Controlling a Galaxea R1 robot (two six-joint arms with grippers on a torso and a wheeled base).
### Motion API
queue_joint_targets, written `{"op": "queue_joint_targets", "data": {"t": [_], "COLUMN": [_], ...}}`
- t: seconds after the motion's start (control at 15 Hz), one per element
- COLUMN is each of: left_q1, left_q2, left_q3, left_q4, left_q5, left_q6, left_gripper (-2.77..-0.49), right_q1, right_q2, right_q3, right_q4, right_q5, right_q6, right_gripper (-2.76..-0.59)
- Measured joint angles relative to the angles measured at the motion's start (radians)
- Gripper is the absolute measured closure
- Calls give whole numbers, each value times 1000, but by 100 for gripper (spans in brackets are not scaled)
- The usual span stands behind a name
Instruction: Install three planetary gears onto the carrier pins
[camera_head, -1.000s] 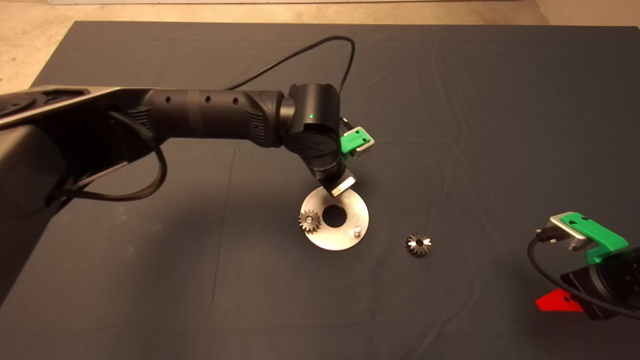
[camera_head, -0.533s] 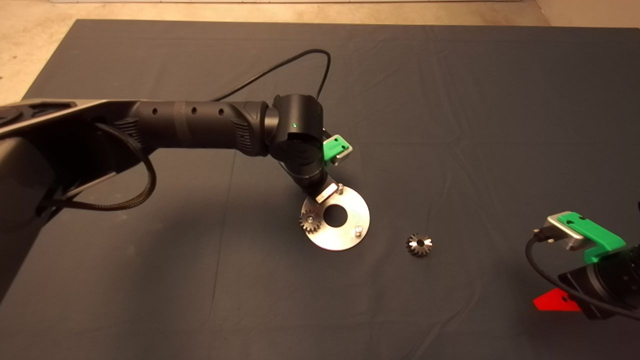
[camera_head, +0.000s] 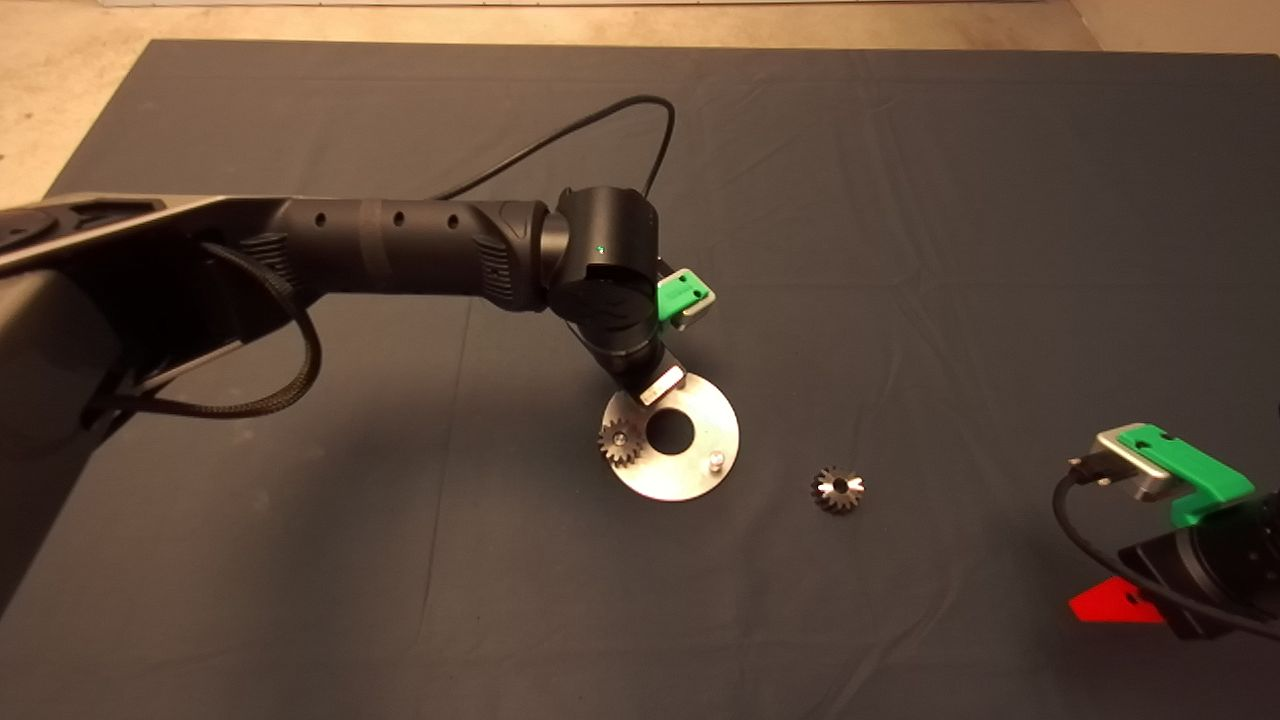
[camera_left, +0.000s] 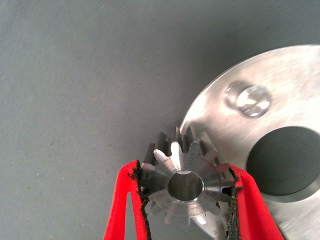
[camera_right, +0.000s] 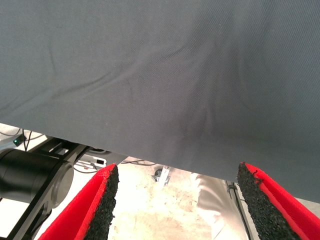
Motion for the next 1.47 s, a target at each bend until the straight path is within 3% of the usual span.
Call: {"op": "queue_joint_targets", "data": {"t": [0.2,0.4,0.73,0.87,1.07,1.47], "left_q1": [-12,-41,-44,-44,-44,-44], "left_q2": [9,16,30,31,32,33], "left_q3": [0,0,0,0,0,0], "left_q4": [-1,-4,-28,-31,-54,-56], "left_q5": [0,-1,-1,-7,-28,-66], "left_q6": [0,0,-2,-24,-42,-62], "left_gripper": [-55,-55,-55,-55,-55,-55], "right_q1": [0,0,0,0,0,0], "right_q2": [0,0,0,0,0,0], "right_q3": [0,0,0,0,0,0], "right_q4": [0,0,0,0,0,0], "right_q5": [0,0,0,0,0,0], "right_q6": [0,0,0,0,0,0], "right_gripper": [-175,-175,-175,-175,-175,-175]}}
